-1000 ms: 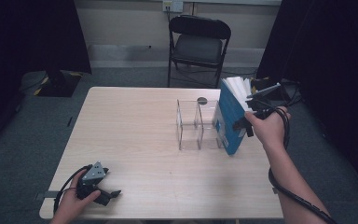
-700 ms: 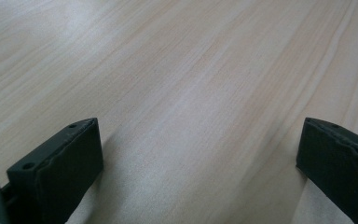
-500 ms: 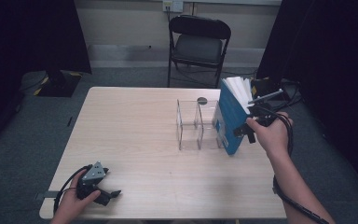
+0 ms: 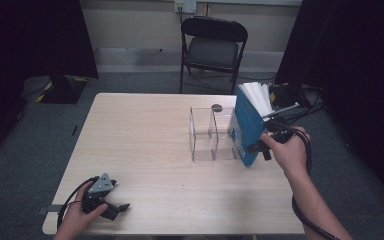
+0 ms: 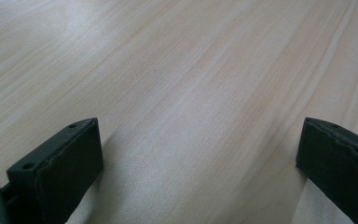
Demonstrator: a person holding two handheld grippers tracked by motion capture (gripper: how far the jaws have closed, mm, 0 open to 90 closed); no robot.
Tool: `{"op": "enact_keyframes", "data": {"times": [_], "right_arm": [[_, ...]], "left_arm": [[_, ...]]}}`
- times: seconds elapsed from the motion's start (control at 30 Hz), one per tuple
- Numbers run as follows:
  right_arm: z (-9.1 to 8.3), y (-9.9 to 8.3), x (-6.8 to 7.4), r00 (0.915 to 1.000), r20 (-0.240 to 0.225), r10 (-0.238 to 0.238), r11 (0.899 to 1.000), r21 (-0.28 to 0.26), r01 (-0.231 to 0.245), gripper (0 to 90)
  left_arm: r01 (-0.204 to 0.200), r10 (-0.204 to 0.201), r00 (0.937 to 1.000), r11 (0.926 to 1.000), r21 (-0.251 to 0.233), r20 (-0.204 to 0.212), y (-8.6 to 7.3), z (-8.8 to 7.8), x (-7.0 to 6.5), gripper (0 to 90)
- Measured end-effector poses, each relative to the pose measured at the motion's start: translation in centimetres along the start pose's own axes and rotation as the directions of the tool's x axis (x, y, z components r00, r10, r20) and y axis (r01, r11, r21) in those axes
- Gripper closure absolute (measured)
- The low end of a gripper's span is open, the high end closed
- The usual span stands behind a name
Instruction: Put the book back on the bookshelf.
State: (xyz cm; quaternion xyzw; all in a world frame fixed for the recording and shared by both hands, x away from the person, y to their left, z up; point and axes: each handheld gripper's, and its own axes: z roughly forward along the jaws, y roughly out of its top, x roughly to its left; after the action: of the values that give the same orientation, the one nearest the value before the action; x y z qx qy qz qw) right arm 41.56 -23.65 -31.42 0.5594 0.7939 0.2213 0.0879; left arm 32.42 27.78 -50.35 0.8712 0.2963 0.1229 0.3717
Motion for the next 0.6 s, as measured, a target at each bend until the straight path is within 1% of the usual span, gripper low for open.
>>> {"op": "enact_keyframes", "data": {"times": [0.07,0.1,0.13,0.17,0.23,0.27,0.37,0.5,0.57,0.6], "right_arm": [[0.1,-0.3,0.0,0.9999,-0.003,-0.017,1.0,-0.003,0.017,19.3],[0.2,-0.4,0.0,0.9998,-0.001,-0.019,1.0,-0.003,0.019,19.2],[0.3,-0.6,0.0,0.9999,-0.009,-0.014,1.0,-0.002,0.014,18.9],[0.4,-0.9,0.0,0.9998,-0.009,-0.02,1.0,-0.007,0.02,18.8],[0.6,-1.2,0.1,0.9995,-0.01,-0.029,1.0,-0.002,0.029,18.8],[0.7,-1.3,0.2,0.9995,-0.015,-0.027,1.0,-0.005,0.026,18.8],[0.9,-1.8,0.2,0.9988,-0.029,-0.04,0.999,-0.004,0.04,18.6],[1.2,-2.3,0.3,0.9981,-0.047,-0.04,0.999,-0.005,0.04,18.7],[1.5,-2.6,0.5,0.9973,-0.047,-0.057,0.998,0.003,0.057,18.8],[1.7,-2.7,0.6,0.9972,-0.035,-0.067,0.998,0.002,0.067,19.1]], "left_arm": [[0.0,0.0,1.0,1.0,0.0,0.0,0.0,0.0,0.0,0.0],[-0.001,0.001,1.0,1.0,-0.001,0.001,0.0,0.0,0.0,0.0],[-0.002,0.002,1.0,1.0,-0.002,0.001,0.0,0.0,0.0,0.0],[-0.002,0.002,1.0,1.0,-0.002,0.0,0.0,0.0,0.0,0.0],[-0.002,0.002,1.0,1.0,-0.002,0.001,0.0,0.0,0.0,0.0],[-0.003,0.003,1.0,1.0,-0.002,0.001,0.0,0.0,0.0,0.0],[-0.002,0.002,1.0,1.0,-0.002,0.001,0.0,0.0,0.0,0.0],[0.003,-0.003,1.0,1.0,-0.003,0.003,0.0,0.0,0.0,0.0],[0.004,-0.004,1.0,1.0,-0.003,0.004,0.0,0.0,0.0,0.0],[0.005,-0.005,1.0,1.0,-0.002,0.004,0.0,0.0,0.0,0.0]]}}
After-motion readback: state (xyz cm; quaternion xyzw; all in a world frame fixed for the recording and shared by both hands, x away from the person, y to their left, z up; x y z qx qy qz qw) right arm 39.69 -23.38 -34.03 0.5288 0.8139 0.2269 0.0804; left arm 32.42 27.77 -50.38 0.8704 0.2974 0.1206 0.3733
